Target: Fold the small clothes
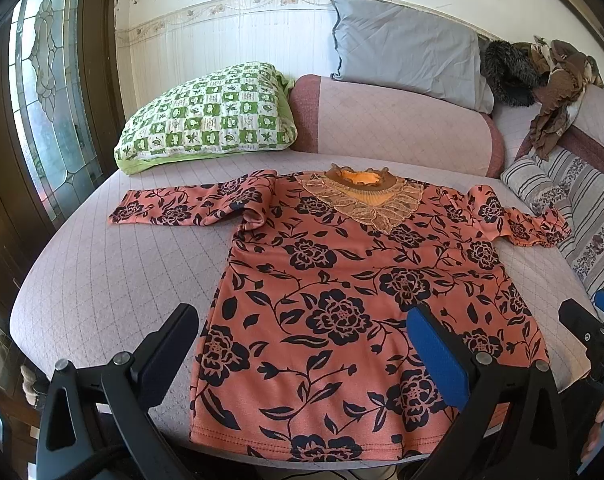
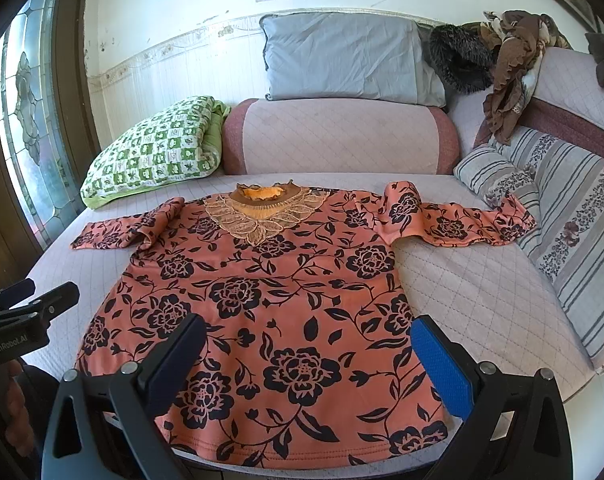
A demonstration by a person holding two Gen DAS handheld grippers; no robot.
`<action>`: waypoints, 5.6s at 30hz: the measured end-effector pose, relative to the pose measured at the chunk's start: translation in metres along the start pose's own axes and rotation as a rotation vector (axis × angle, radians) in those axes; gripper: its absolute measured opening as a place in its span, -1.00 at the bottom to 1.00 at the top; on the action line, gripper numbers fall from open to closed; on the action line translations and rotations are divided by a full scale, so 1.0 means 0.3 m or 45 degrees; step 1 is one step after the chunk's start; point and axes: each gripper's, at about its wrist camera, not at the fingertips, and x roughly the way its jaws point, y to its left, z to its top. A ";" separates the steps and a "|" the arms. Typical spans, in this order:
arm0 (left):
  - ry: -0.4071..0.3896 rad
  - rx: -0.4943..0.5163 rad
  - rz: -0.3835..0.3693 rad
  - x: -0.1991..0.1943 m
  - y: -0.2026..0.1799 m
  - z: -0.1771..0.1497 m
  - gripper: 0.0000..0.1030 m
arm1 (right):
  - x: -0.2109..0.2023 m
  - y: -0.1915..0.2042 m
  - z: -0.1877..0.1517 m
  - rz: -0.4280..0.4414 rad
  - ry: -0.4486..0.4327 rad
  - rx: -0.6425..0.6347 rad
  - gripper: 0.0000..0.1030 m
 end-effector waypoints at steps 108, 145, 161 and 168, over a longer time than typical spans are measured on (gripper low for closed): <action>0.301 0.100 -0.017 1.081 0.027 0.269 1.00 | 1.257 -0.675 0.566 0.278 0.455 0.417 -0.60; 0.122 -1.308 -0.061 0.907 1.246 0.223 0.99 | 0.696 -0.445 0.146 0.378 0.251 0.265 0.59; 0.215 -1.293 0.085 1.025 1.321 0.272 -0.87 | 0.666 -0.472 0.154 0.448 0.188 0.295 0.59; 0.154 -1.022 0.227 0.949 1.199 0.411 -0.90 | 0.648 -0.493 0.161 0.466 0.150 0.327 0.58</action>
